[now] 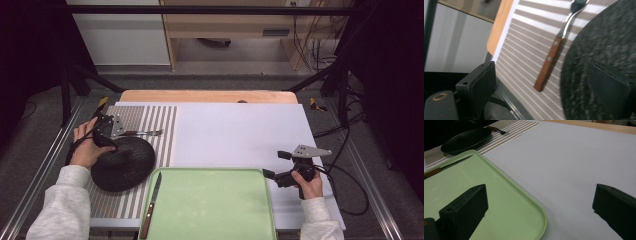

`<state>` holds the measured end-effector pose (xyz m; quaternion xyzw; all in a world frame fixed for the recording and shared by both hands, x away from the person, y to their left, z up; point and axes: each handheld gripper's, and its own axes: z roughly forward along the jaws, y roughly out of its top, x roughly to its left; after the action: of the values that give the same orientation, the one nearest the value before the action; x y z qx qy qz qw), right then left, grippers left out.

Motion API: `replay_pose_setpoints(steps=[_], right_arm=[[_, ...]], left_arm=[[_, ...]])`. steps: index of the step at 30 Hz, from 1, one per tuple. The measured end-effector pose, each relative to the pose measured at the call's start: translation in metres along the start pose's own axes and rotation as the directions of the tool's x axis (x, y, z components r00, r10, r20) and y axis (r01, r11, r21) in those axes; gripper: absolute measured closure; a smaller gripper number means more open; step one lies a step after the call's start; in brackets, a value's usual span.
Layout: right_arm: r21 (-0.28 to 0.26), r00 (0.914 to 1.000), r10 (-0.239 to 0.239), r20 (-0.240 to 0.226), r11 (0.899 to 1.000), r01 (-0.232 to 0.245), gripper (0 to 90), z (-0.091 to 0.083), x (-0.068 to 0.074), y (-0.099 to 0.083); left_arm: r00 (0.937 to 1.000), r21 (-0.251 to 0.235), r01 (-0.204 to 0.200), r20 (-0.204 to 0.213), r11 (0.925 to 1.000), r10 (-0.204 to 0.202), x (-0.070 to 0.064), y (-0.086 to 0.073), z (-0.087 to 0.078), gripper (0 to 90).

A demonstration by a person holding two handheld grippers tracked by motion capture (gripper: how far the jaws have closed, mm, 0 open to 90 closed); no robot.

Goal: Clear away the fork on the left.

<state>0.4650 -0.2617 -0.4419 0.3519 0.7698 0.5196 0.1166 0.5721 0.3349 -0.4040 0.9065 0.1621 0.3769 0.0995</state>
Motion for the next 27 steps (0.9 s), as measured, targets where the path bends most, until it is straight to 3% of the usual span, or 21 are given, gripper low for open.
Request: replay_pose_setpoints(steps=[9, 17, 27], right_arm=[[0.003, 1.0000, 0.000, 0.001, 1.000, 0.000, 0.6, 0.000, 0.000, 0.000], [0.006, 1.0000, 0.000, 0.003, 1.000, 0.000, 0.6, 0.000, 0.000, 0.000], [0.005, 1.0000, -0.002, 0.004, 1.000, 0.002, 0.6, 0.000, 0.000, 0.000]], left_arm=[[0.9997, 0.021, -0.006, -0.024, 0.9998, 0.006, 0.011, -0.009, 0.013, 10.1], [0.9966, 0.024, -0.075, -0.034, 0.9969, 0.076, 0.015, -0.013, 0.026, 12.8], [0.9911, 0.064, -0.131, 0.032, 0.9893, 0.129, 0.014, -0.017, 0.043, 22.2]])
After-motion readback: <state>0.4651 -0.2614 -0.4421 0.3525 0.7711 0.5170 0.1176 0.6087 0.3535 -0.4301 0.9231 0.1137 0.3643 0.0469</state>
